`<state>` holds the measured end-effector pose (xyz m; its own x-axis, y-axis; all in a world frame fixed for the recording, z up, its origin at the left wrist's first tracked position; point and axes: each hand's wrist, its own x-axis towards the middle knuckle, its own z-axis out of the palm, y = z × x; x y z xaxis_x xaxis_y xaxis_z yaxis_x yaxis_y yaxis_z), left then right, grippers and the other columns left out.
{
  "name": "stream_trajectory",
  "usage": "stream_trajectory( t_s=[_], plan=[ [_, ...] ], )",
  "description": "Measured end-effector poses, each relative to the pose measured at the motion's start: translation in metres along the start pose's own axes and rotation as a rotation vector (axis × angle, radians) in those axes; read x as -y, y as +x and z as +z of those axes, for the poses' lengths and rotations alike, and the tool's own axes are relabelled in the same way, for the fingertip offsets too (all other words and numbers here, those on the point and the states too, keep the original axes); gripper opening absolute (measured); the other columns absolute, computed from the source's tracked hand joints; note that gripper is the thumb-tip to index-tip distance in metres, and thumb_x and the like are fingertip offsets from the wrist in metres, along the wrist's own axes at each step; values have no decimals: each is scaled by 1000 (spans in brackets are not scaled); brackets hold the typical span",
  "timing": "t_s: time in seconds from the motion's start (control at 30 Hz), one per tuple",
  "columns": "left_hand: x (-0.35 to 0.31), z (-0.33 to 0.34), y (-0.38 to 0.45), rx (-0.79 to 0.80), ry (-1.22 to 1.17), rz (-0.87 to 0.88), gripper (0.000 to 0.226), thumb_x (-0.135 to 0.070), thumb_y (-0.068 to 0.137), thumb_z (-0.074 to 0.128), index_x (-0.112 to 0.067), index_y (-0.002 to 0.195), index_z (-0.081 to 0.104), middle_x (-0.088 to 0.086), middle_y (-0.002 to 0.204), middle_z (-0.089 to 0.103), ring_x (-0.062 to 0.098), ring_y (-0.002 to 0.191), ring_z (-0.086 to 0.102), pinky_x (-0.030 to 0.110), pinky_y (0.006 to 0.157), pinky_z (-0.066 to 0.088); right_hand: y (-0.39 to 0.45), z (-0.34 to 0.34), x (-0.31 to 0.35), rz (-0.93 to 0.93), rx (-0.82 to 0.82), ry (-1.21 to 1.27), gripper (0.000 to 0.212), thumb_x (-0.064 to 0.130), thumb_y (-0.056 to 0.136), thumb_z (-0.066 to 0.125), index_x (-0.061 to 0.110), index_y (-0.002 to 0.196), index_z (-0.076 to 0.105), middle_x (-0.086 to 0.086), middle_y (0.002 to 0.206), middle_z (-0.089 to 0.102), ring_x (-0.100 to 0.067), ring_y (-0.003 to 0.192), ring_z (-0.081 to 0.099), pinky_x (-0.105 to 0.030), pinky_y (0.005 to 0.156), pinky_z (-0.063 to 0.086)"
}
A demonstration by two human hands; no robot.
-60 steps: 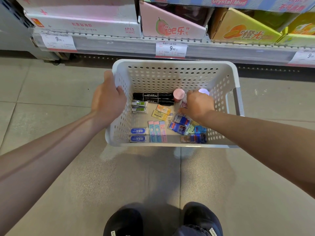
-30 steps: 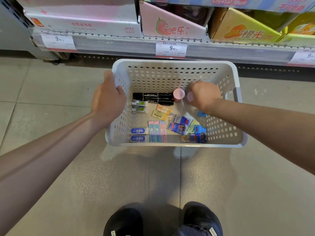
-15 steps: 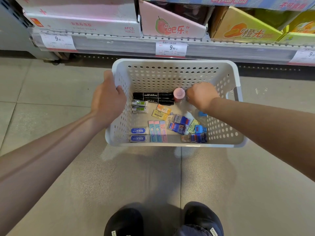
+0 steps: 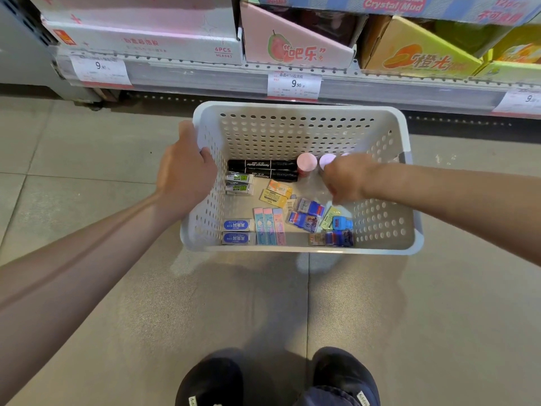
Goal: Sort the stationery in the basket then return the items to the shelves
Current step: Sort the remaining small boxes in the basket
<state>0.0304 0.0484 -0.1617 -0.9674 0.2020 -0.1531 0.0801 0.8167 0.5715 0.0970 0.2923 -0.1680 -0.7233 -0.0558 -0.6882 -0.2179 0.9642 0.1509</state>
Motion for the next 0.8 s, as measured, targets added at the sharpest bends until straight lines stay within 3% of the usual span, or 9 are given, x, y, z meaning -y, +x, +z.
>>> stream_trajectory(
  t_s=[0.07, 0.13, 0.33, 0.43, 0.57, 0.7, 0.73, 0.8],
  plan=[
    [0, 0, 0, -2, -2, 4, 19, -13, 99, 38, -4, 116, 34, 7, 80, 50, 18, 58, 51, 30, 48, 44, 0, 12, 9, -56, 147, 2, 40, 38, 82, 68, 13, 112, 61, 1, 104, 62, -22, 100, 60, -29, 70, 49],
    [-1, 1, 0, -4, -5, 11, 19, -12, 99, 39, -3, 116, 34, 4, 78, 48, 18, 57, 50, 31, 47, 44, 2, 22, 14, -90, 195, -9, 48, 39, 79, 71, 15, 119, 59, -1, 114, 62, -22, 104, 61, -30, 73, 50],
    [-1, 1, -1, -10, 8, 18, 20, -10, 98, 38, -2, 117, 34, 2, 71, 46, 21, 55, 51, 40, 50, 49, 2, 36, 27, -106, 226, -73, 35, 22, 82, 68, 11, 114, 57, -3, 98, 57, -21, 93, 60, -28, 66, 45],
    [-1, 0, -1, -6, 11, 19, 19, -10, 98, 38, -2, 115, 34, 3, 67, 44, 22, 53, 49, 37, 47, 45, 2, 42, 28, -113, 183, -149, 31, 7, 88, 58, 10, 118, 55, -7, 109, 60, -23, 99, 60, -30, 67, 43],
    [-2, -1, -1, 4, 1, 15, 17, -11, 98, 37, -5, 114, 34, 4, 68, 45, 23, 54, 50, 41, 49, 48, 3, 45, 27, -166, 186, -181, 31, 8, 86, 60, 9, 117, 58, -7, 110, 61, -22, 97, 62, -27, 65, 44],
    [-3, -1, -1, 17, -16, 5, 17, -12, 99, 37, -6, 115, 33, 2, 75, 47, 19, 56, 52, 32, 45, 45, 4, 27, 11, -122, 202, -49, 11, 16, 85, 64, 9, 88, 56, -7, 99, 57, -22, 88, 57, -29, 75, 48],
    [-3, -1, -1, 15, -11, 5, 18, -13, 100, 37, -6, 116, 33, 2, 77, 48, 19, 57, 53, 31, 44, 45, 5, 21, 4, -102, 178, 4, 9, 15, 85, 63, 9, 88, 57, -8, 102, 57, -22, 90, 55, -28, 73, 46],
    [-2, -1, -1, 10, 0, 2, 20, -13, 100, 38, -5, 118, 34, 3, 79, 49, 17, 57, 52, 28, 44, 41, 7, 12, -11, -76, 123, 92, 23, 15, 85, 62, 10, 108, 62, -7, 113, 61, -23, 101, 56, -24, 73, 41]
  ],
)
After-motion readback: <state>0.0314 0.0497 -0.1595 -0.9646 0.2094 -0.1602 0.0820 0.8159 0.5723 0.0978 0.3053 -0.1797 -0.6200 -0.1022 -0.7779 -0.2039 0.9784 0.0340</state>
